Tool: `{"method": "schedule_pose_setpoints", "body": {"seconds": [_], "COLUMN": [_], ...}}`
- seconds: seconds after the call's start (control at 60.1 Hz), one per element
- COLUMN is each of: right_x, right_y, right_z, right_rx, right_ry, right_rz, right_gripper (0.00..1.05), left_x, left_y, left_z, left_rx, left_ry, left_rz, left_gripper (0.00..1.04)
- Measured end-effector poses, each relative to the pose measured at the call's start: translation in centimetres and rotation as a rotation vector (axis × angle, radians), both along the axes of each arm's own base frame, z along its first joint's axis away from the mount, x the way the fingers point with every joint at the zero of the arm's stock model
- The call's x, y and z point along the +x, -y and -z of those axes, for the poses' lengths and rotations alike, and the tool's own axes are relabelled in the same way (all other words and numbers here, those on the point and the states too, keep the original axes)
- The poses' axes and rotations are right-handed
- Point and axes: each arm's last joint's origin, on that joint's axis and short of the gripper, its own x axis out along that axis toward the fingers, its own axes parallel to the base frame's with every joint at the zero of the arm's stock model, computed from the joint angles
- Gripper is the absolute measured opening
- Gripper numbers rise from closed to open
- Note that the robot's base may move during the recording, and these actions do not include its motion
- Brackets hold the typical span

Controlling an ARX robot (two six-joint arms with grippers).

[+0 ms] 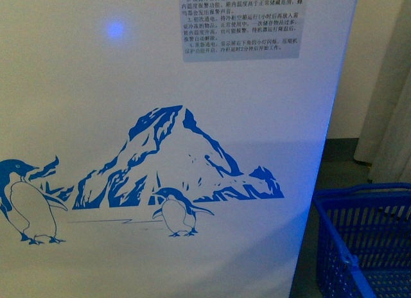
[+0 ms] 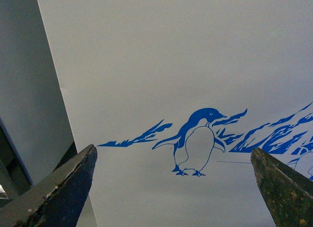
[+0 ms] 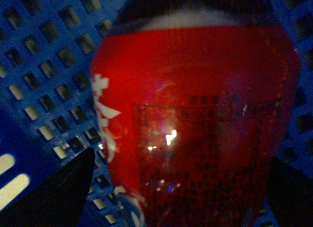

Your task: Put drink in fridge

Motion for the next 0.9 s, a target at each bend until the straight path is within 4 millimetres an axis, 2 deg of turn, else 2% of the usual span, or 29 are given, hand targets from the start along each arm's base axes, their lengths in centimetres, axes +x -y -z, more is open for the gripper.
{"method": "schedule_pose_setpoints", "body": {"seconds": [0.316,0.449,0.599,0.649,0.798,0.898], "right_x": [0.5,0.5,0.5,0.4,0.4,0.3], "right_y": [0.2,0.1,0.1,0.1,0.3,0.4], "right_z": [1.1,1.5,1.5,1.5,1.2,0.1], "right_rx": [-0.016,-0.027,-0.032,-0.031,-0.033,-0.024], "right_ry": [-0.003,-0.024,-0.031,-0.035,-0.033,-0.020], "right_rz": [0.004,-0.001,0.002,0.003,0.008,-0.003], "right_gripper": [0.97,0.78,0.63,0.55,0.44,0.38], "left_x": [0.0,0.0,0.0,0.0,0.0,0.0], "left_y": [0.0,0.0,0.0,0.0,0.0,0.0], "left_z": [0.0,0.0,0.0,0.0,0.0,0.0], "left_rx": [0.000,0.000,0.000,0.000,0.000,0.000], "left_ry": [0.000,0.000,0.000,0.000,0.000,0.000], "left_rz": [0.000,0.000,0.000,0.000,0.000,0.000], "left_gripper": [0.97,0.97,0.97,0.97,0.97,0.97]}}
